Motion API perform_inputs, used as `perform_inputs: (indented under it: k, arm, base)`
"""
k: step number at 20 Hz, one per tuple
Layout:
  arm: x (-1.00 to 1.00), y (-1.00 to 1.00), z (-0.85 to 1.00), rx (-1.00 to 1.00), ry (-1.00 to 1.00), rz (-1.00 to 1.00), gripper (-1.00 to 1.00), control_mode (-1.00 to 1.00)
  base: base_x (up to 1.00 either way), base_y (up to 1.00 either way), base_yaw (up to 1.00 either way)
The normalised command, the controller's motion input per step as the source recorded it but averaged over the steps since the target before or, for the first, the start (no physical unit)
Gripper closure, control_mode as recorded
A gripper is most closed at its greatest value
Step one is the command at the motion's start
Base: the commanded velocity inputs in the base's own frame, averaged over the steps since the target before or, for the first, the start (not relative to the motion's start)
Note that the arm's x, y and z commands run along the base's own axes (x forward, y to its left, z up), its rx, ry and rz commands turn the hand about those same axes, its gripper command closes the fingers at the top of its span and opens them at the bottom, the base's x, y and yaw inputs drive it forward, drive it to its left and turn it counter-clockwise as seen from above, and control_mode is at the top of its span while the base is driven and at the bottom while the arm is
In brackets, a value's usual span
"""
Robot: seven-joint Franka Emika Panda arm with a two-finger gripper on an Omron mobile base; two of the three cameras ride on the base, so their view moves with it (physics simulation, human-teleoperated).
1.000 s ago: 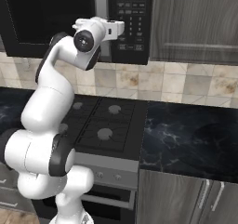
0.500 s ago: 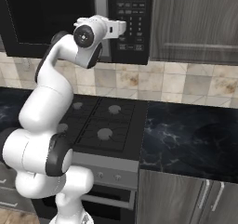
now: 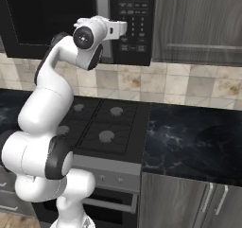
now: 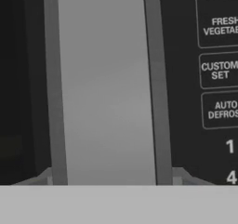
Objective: The microwave is finished heating the shrimp and squash. Take the bowl containing the food and place it on the dining counter.
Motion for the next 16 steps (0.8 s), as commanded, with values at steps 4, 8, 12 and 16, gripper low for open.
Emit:
perform_inputs:
  k: [4, 8, 12, 16]
  arm:
    - [-0.33, 0.00, 0.00, 0.00, 0.00, 0.00, 1.00, -1.00]
    - [-0.79, 0.00, 0.24, 0.00, 0.00, 0.00, 1.00, -1.00]
    - [-0.97, 0.00, 0.54, 0.00, 0.00, 0.00, 1.00, -1.00]
    - [-1.00, 0.00, 0.67, 0.00, 0.00, -0.01, 1.00, -1.00]
  base:
    - [0.00, 0.00, 0.00]
    - [0.00, 0.00, 0.00]
    - [0.00, 0.00, 0.00]
    - [0.00, 0.00, 0.00]
